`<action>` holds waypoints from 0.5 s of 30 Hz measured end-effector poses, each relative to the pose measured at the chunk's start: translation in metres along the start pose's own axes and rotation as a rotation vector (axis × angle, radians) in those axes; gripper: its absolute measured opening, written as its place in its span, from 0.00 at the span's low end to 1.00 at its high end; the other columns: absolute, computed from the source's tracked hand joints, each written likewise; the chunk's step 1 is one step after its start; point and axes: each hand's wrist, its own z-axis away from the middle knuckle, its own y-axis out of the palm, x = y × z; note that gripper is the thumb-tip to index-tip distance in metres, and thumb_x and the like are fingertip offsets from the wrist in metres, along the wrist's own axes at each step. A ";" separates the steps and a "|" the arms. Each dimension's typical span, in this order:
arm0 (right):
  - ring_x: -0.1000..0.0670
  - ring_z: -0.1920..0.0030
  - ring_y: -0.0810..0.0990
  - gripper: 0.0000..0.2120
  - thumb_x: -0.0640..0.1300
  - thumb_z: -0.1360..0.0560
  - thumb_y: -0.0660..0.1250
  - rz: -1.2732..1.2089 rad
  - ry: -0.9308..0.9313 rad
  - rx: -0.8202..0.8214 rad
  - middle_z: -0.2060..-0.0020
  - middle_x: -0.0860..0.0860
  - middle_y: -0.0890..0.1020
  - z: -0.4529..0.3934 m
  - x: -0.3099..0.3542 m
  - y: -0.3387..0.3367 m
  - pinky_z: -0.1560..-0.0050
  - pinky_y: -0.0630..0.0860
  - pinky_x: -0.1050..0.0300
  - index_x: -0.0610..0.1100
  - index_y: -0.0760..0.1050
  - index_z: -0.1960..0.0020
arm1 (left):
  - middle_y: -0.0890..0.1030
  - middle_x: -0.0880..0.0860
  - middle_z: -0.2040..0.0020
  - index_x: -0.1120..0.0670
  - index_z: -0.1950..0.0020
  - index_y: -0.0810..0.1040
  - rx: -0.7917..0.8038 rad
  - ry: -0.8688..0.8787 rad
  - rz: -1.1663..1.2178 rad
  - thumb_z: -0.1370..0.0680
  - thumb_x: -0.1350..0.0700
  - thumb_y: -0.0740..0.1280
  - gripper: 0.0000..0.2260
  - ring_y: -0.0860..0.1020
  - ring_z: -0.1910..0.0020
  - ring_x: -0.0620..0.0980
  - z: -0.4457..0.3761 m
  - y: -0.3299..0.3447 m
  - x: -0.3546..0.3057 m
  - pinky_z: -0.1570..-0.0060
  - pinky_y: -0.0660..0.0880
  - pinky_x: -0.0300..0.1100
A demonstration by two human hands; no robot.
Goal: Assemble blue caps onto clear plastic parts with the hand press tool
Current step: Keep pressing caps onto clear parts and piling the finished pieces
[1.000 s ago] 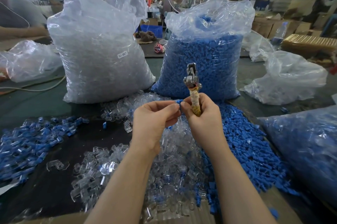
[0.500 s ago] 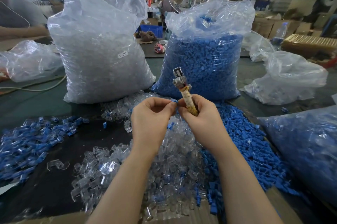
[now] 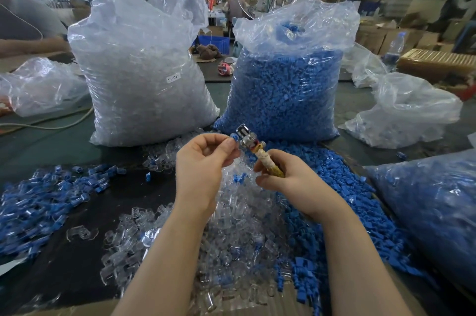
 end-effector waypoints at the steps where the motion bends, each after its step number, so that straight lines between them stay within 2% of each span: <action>1: 0.46 0.58 0.76 0.07 0.41 0.27 0.70 0.006 0.002 0.011 0.55 0.40 0.79 0.000 0.001 0.000 0.50 0.76 0.42 0.45 0.76 0.50 | 0.84 0.49 0.67 0.57 0.57 0.80 0.006 0.001 0.003 0.24 0.65 0.69 0.04 0.83 0.65 0.44 0.000 0.000 0.000 0.63 0.78 0.34; 4: 0.44 0.57 0.76 0.07 0.39 0.26 0.69 0.016 0.007 0.027 0.52 0.38 0.79 0.000 0.001 0.001 0.46 0.75 0.38 0.44 0.76 0.49 | 0.84 0.49 0.67 0.58 0.57 0.80 0.013 0.003 0.014 0.23 0.65 0.69 0.04 0.83 0.65 0.44 0.000 -0.001 -0.001 0.63 0.78 0.33; 7: 0.46 0.57 0.76 0.06 0.39 0.25 0.69 0.030 0.013 0.047 0.57 0.43 0.78 -0.001 0.000 0.001 0.48 0.76 0.40 0.46 0.75 0.50 | 0.83 0.49 0.67 0.58 0.56 0.80 0.021 0.001 0.020 0.23 0.65 0.69 0.04 0.82 0.66 0.44 -0.001 -0.001 -0.001 0.63 0.78 0.33; 11: 0.50 0.61 0.74 0.06 0.39 0.25 0.68 0.062 -0.003 0.052 0.62 0.51 0.76 -0.002 -0.001 0.002 0.57 0.72 0.51 0.47 0.75 0.51 | 0.83 0.50 0.66 0.58 0.56 0.80 0.031 -0.007 0.023 0.24 0.65 0.69 0.04 0.82 0.66 0.44 -0.002 -0.003 -0.001 0.63 0.78 0.34; 15: 0.55 0.70 0.68 0.07 0.36 0.26 0.66 0.130 -0.012 0.026 0.71 0.58 0.72 -0.002 -0.002 0.002 0.67 0.66 0.59 0.49 0.75 0.54 | 0.84 0.50 0.66 0.58 0.57 0.80 0.041 -0.010 0.013 0.24 0.65 0.69 0.04 0.82 0.65 0.45 -0.002 -0.003 0.000 0.63 0.78 0.34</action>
